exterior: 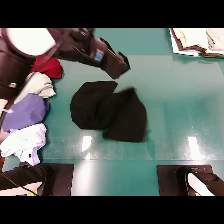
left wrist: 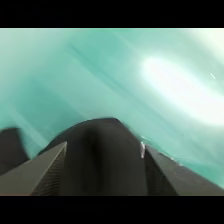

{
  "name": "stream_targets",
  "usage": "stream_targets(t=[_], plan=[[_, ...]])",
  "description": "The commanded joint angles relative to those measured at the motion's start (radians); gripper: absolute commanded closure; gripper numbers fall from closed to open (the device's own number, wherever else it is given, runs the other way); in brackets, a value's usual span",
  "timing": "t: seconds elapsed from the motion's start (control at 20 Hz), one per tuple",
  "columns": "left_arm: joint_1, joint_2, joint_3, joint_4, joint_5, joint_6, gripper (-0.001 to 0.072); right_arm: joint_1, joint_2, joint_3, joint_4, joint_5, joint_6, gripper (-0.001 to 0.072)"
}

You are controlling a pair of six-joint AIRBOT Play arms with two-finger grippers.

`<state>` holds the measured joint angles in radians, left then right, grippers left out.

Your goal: Fold the shirts.

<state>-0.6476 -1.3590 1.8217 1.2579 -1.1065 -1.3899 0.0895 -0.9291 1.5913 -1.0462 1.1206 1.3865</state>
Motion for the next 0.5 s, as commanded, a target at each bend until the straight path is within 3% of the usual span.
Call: stream_targets(t=[0.0, 0.2, 0.45], plan=[[0.039, -0.011, -0.032, 0.130, 0.027, -0.030, 0.0145, 0.000, 0.002, 0.000, 0.003, 0.031, 0.000, 0.0696], [0.316, -0.013, -0.110, 0.186, -0.040, -0.131, 0.0145, 0.000, 0.002, 0.000, 0.007, 0.035, 0.001, 0.0697], [0.584, -0.081, -0.387, -0.018, 0.016, -0.139, 0.0145, 0.000, 0.001, -0.005, 0.007, 0.043, 0.001, 0.0696]])
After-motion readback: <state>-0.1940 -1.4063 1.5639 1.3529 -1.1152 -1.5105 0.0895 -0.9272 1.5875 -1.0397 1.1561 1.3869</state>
